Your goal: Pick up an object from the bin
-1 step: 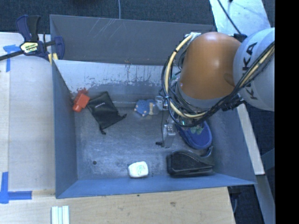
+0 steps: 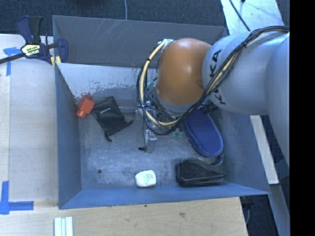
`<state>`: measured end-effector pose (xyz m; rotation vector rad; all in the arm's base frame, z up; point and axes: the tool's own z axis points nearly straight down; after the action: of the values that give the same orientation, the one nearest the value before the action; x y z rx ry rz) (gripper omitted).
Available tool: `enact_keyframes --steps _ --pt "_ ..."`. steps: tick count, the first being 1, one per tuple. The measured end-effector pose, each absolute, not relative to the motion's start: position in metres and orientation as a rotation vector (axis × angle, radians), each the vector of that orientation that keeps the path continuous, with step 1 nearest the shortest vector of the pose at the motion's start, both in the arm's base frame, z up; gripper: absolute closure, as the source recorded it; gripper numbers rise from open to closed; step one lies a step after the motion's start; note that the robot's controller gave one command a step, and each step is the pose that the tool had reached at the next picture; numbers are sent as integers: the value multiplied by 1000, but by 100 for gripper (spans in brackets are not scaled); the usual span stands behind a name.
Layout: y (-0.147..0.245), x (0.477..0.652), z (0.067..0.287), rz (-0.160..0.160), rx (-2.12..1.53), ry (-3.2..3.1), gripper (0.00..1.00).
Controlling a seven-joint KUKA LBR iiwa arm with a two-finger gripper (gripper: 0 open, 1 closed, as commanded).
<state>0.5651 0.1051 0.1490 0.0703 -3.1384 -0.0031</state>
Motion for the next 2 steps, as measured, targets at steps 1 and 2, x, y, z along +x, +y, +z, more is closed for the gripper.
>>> enact_keyframes --steps 1,2 --pt "138 586 66 0 49 -3140 0" --pt "137 587 71 -2 43 -3146 100"
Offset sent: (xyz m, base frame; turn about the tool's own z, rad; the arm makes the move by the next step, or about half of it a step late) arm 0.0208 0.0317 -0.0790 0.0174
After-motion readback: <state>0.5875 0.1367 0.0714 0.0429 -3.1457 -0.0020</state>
